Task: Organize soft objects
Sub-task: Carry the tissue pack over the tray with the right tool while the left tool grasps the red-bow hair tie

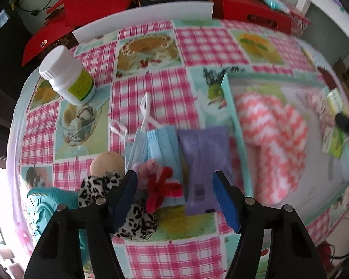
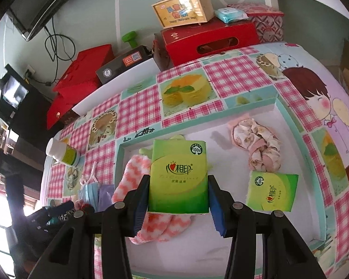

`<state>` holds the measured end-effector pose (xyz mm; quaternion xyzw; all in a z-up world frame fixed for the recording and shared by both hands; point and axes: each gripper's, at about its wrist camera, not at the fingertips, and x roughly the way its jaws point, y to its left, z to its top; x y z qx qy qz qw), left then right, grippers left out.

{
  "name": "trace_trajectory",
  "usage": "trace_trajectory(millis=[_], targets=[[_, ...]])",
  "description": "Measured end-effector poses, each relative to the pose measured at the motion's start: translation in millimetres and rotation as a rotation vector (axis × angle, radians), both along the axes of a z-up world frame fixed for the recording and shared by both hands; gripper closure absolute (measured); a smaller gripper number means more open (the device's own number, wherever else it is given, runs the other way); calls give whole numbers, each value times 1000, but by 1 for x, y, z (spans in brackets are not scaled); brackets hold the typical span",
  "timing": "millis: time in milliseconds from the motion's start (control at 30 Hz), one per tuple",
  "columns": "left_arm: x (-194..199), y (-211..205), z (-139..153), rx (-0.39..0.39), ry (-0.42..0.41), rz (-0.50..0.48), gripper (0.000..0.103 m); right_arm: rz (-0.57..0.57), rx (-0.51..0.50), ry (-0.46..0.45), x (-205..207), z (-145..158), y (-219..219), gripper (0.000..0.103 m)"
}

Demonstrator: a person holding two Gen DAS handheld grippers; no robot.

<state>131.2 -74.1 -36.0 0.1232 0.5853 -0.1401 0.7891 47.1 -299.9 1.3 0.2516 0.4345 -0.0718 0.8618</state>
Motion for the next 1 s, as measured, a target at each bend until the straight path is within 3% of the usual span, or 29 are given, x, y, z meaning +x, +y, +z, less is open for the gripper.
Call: trace_trajectory(millis=[267,467,600,900,1000], targets=[[-3,-3,-16,73,16,-22,35,-34,25,-12,-5,1,-12,53],[1,3,-21,65,11,5,46,-46,32,-11,-5,0,-18,53],[3,6,-21,76,-3,20,64,-48,32,-8,-5,-1,-18,53],[5,10,-14,32,-20,42,66,-55,31,-3,-4,-1,-19,53],[5,11,-7,8,-28,56,74,-54,33,-4,-5,-1,-20,53]])
